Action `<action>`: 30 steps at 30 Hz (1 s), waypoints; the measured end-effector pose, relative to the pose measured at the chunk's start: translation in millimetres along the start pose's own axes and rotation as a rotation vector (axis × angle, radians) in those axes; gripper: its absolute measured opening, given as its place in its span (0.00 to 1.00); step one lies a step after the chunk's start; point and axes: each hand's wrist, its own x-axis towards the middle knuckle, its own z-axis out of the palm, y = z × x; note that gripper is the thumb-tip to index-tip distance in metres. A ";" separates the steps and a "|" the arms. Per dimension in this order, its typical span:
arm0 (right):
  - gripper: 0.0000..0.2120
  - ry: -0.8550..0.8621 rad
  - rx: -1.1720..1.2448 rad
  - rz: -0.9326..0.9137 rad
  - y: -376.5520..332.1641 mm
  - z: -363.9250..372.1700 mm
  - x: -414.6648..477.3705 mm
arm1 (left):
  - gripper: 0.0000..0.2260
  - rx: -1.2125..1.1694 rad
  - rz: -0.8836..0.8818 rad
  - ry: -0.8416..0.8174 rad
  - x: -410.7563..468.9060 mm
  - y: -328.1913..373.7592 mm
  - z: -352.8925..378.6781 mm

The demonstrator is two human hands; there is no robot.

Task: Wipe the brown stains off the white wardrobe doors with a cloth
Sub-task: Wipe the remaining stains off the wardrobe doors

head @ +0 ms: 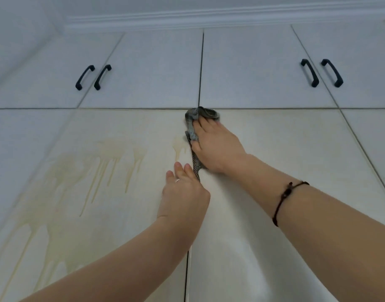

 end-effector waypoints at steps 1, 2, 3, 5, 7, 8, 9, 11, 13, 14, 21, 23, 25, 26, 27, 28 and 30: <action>0.29 -0.003 -0.010 0.019 1.5 -0.1 14.1 | 0.24 0.001 0.034 -0.032 1.5 0.4 0.5; 0.30 -0.010 -0.022 0.029 2.2 0.5 24.5 | 0.24 0.002 0.062 -0.062 3.2 0.4 0.6; 0.30 -0.020 -0.033 0.038 2.7 1.0 31.3 | 0.24 0.005 0.082 -0.073 5.0 -0.5 -0.5; 0.30 -0.031 -0.034 0.056 2.3 3.1 33.6 | 0.24 0.025 0.101 -0.065 6.5 -1.7 -1.7; 0.30 -0.030 -0.022 0.065 3.3 4.1 24.0 | 0.23 0.041 0.103 -0.071 4.1 -0.3 -5.4; 0.30 -0.023 -0.015 0.068 4.0 4.0 17.5 | 0.22 0.065 0.097 -0.081 2.5 0.4 -7.3; 0.30 -0.023 -0.015 0.068 5.7 2.4 12.5 | 0.22 0.079 0.086 -0.094 2.2 -0.2 -10.3; 0.30 -0.037 -0.021 0.063 16.3 -0.3 -2.1 | 0.22 0.087 0.050 -0.125 -0.5 1.3 -16.7; 0.30 -0.042 -0.020 0.077 36.9 -4.6 -19.9 | 0.23 0.112 0.022 -0.100 -3.1 0.9 -18.7; 0.30 -0.036 -0.014 0.094 50.8 -8.2 -28.2 | 0.25 0.130 0.014 -0.092 -3.6 -1.7 -18.8; 0.29 0.032 -0.072 0.355 173.8 -28.1 -116.0 | 0.30 0.093 0.005 -0.158 -11.3 -4.1 -21.4; 0.29 0.050 -0.057 0.457 192.2 -31.8 -141.5 | 0.30 0.100 0.024 -0.146 -15.2 -4.4 -20.7; 0.28 0.069 -0.041 0.538 195.1 -32.3 -165.1 | 0.29 0.141 0.055 -0.133 -20.2 -5.3 -19.1; 0.28 0.066 -0.032 0.578 189.1 -32.7 -175.0 | 0.29 0.164 0.065 -0.129 -22.7 -5.3 -18.5; 0.28 0.060 -0.025 0.617 177.5 -32.0 -182.2 | 0.29 0.186 0.074 -0.121 -24.1 -5.1 -18.2; 0.28 0.060 -0.025 0.641 160.7 -31.7 -188.7 | 0.28 0.197 0.078 -0.116 -25.0 -4.2 -18.4; 0.26 0.096 -0.055 0.553 113.8 -30.9 -200.7 | 0.28 0.201 0.070 -0.112 -25.8 -1.6 -19.0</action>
